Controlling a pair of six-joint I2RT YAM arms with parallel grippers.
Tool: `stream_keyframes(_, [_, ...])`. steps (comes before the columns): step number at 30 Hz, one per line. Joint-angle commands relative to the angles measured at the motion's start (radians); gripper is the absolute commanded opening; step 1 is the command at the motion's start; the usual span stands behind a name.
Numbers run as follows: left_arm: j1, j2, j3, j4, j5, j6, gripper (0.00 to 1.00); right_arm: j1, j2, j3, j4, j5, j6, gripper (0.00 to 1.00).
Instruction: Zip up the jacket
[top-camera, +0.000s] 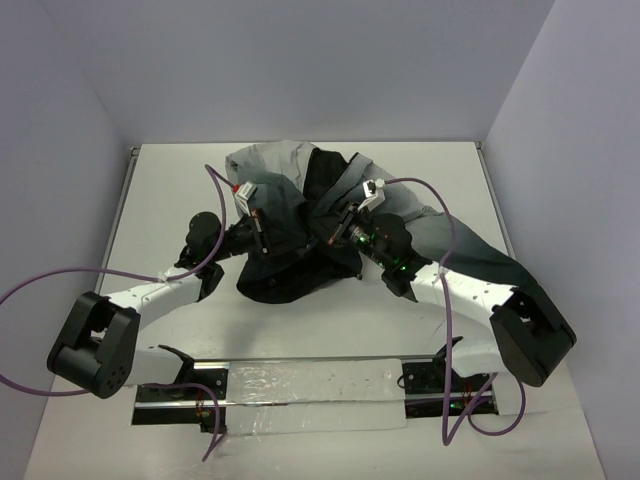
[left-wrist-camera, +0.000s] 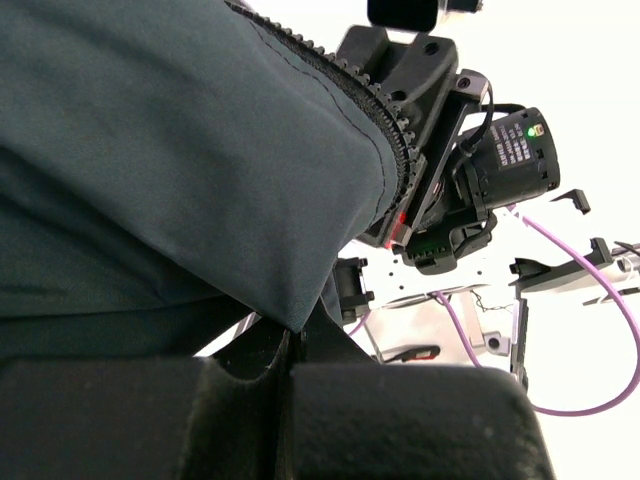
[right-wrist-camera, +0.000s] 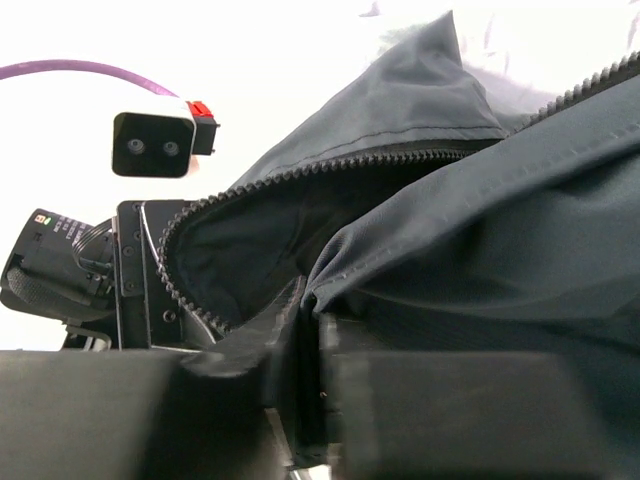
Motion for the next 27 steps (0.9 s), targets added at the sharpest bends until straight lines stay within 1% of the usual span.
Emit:
stream_keyframes(1, [-0.029, -0.018, 0.032, -0.005, 0.097, 0.034, 0.0, 0.007, -0.018, 0.076, 0.001, 0.032, -0.026, 0.44])
stream_keyframes(2, [-0.028, -0.024, 0.031, -0.031, 0.101, 0.045, 0.0, 0.006, -0.039, 0.087, -0.045, 0.03, -0.046, 0.53])
stream_keyframes(3, [-0.026, -0.027, 0.031, -0.048, 0.104, 0.053, 0.0, 0.006, -0.054, 0.097, -0.082, 0.03, -0.062, 0.58])
stream_keyframes(6, [-0.023, -0.045, 0.019, -0.117, 0.115, 0.082, 0.0, 0.003, -0.119, 0.123, -0.212, 0.029, -0.14, 0.69])
stream_keyframes(7, [-0.021, -0.057, 0.011, -0.16, 0.121, 0.104, 0.0, 0.005, -0.144, 0.146, -0.308, 0.031, -0.189, 0.72])
stream_keyframes(9, [-0.015, -0.068, 0.004, -0.22, 0.127, 0.148, 0.0, 0.006, -0.182, 0.176, -0.462, 0.033, -0.247, 0.72])
stream_keyframes(11, [-0.01, -0.088, -0.001, -0.313, 0.127, 0.189, 0.0, 0.007, -0.217, 0.187, -0.601, 0.035, -0.326, 0.72])
stream_keyframes(12, [-0.009, -0.089, -0.004, -0.321, 0.127, 0.206, 0.0, 0.007, -0.235, 0.186, -0.612, 0.031, -0.356, 0.72])
stream_keyframes(13, [-0.005, -0.098, -0.008, -0.361, 0.127, 0.231, 0.0, 0.006, -0.265, 0.18, -0.661, 0.002, -0.422, 0.72])
stream_keyframes(15, [0.0, -0.111, -0.012, -0.427, 0.127, 0.255, 0.0, 0.016, -0.292, 0.177, -0.755, -0.02, -0.493, 0.71])
stream_keyframes(17, [0.007, -0.119, -0.011, -0.479, 0.127, 0.284, 0.0, 0.051, -0.331, 0.178, -0.835, 0.004, -0.597, 0.69])
stream_keyframes(18, [0.009, -0.123, -0.008, -0.509, 0.127, 0.3, 0.0, 0.071, -0.337, 0.177, -0.869, 0.041, -0.638, 0.69])
stream_keyframes(21, [0.014, -0.127, 0.012, -0.569, 0.129, 0.343, 0.0, 0.11, -0.354, 0.18, -0.941, 0.12, -0.738, 0.69])
stream_keyframes(24, [0.015, -0.134, 0.03, -0.651, 0.137, 0.395, 0.0, 0.143, -0.365, 0.175, -0.967, 0.162, -0.811, 0.69])
stream_keyframes(25, [0.015, -0.138, 0.032, -0.666, 0.142, 0.406, 0.0, 0.156, -0.369, 0.168, -0.964, 0.157, -0.841, 0.67])
stream_keyframes(27, [0.016, -0.143, 0.037, -0.69, 0.154, 0.422, 0.0, 0.2, -0.378, 0.143, -0.933, 0.14, -0.95, 0.61])
